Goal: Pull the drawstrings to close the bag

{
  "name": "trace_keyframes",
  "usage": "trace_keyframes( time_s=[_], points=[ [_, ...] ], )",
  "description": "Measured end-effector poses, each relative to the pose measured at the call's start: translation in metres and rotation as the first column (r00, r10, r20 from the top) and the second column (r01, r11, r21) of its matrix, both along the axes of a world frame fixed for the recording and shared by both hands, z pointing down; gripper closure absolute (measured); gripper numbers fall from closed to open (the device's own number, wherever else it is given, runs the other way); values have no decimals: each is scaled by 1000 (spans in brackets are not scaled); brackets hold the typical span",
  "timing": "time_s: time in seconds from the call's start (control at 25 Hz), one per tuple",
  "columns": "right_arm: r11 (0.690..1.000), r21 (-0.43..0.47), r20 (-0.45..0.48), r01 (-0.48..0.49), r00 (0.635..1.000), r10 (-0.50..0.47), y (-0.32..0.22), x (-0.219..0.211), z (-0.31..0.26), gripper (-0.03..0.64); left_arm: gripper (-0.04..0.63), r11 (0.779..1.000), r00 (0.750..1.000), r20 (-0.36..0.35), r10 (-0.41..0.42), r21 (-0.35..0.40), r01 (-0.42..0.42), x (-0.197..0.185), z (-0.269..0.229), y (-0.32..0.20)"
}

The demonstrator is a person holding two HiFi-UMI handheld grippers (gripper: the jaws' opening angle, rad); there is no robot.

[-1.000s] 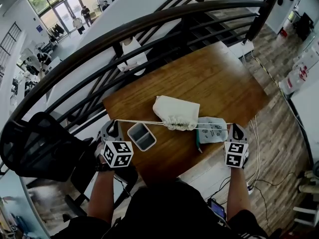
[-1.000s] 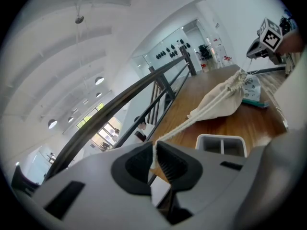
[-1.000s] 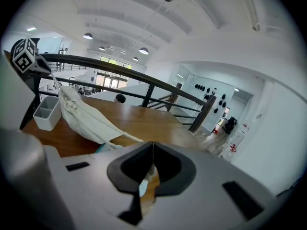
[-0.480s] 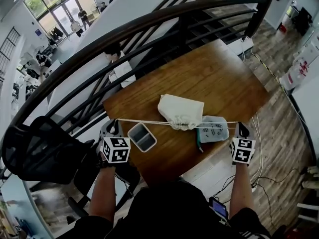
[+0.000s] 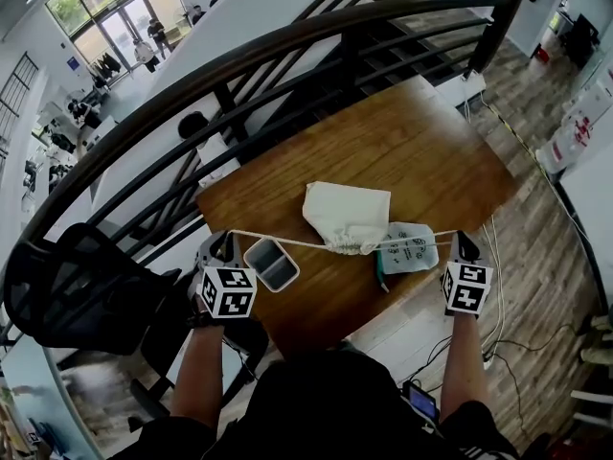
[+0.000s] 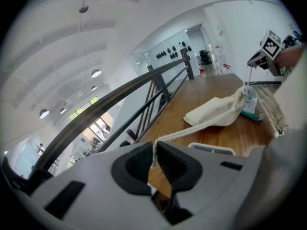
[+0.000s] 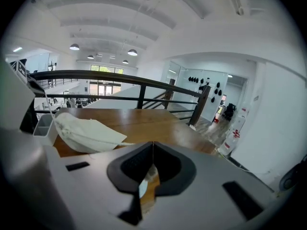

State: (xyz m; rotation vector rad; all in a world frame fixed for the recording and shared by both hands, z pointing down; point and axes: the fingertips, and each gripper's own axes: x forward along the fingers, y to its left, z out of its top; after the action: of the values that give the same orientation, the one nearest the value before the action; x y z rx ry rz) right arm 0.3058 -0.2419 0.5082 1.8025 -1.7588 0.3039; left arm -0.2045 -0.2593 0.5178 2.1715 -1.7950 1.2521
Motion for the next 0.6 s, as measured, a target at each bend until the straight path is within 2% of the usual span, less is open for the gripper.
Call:
trace_keyframes(
  time_s=[0.16, 0.28, 0.44, 0.6],
  points=[
    [997, -12, 79, 78, 994, -77, 3, -33, -1, 614, 558, 997, 995, -62, 76, 1, -76, 39, -12, 2],
    [983, -44, 142, 181, 975, -173, 9, -70, 4, 612, 557, 987, 979, -139, 149, -32, -155, 78, -14, 11],
    [943, -69, 251, 326, 920, -300, 27, -125, 16, 609, 557, 963, 952, -194, 237, -80, -257, 123, -1, 33],
    [899, -91, 283, 428, 877, -389, 49, -168, 32, 606, 555, 943, 925, -275, 263, -132, -307, 152, 20, 60]
  ],
)
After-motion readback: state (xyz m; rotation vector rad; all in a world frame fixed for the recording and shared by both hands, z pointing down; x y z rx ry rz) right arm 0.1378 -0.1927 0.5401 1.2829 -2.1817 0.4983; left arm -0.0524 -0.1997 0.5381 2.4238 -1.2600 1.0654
